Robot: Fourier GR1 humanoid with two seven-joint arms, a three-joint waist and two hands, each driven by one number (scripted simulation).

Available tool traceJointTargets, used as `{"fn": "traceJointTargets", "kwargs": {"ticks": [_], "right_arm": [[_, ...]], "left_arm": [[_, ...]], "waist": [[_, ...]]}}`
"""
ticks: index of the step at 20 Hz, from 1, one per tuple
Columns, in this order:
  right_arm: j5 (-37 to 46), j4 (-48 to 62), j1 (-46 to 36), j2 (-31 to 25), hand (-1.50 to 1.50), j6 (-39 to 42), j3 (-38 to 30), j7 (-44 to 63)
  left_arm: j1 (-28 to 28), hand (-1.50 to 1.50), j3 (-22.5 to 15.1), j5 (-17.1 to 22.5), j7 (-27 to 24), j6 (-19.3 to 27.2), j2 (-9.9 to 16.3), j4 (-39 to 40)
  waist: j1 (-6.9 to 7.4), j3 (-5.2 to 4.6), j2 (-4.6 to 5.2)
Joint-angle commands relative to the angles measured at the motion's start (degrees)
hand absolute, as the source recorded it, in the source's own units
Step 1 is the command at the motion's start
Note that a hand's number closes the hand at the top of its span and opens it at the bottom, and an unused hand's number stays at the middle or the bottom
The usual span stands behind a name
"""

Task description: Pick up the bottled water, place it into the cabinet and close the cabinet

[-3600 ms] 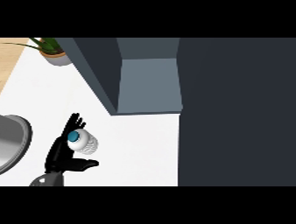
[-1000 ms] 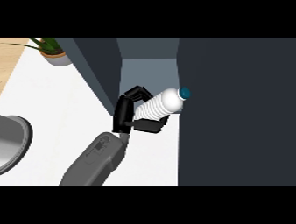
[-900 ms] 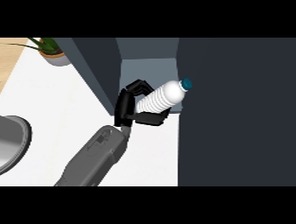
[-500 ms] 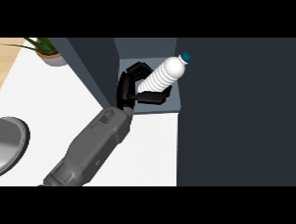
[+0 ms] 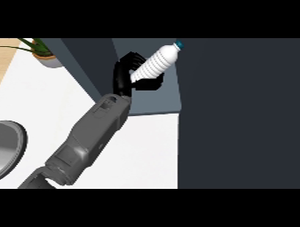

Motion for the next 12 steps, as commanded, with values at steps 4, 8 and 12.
{"fn": "traceJointTargets", "kwargs": {"ticks": [4, 8, 12], "right_arm": [[-7.0, -5.5, 0.9, -1.4, -1.5, 1.7, -2.1, 1.8], [-6.8, -4.3, 2.0, -0.3, -1.5, 1.7, -1.6, 1.4], [-6.3, -3.0, -0.6, -0.4, -1.5, 2.3, -1.7, 1.2]], "left_arm": [[-5.4, -1.5, -0.9, -3.3, 0.6, 7.4, -0.6, 10.1], [-8.2, -1.5, 0.1, -3.8, 0.2, 9.9, -0.7, 12.0], [-8.2, -1.5, 2.7, -2.3, -5.6, 2.5, 0.1, 9.6]], "waist": [[-0.81, -0.06, 0.47], [-0.56, -0.07, 0.27], [-0.16, -0.12, 0.6]]}}
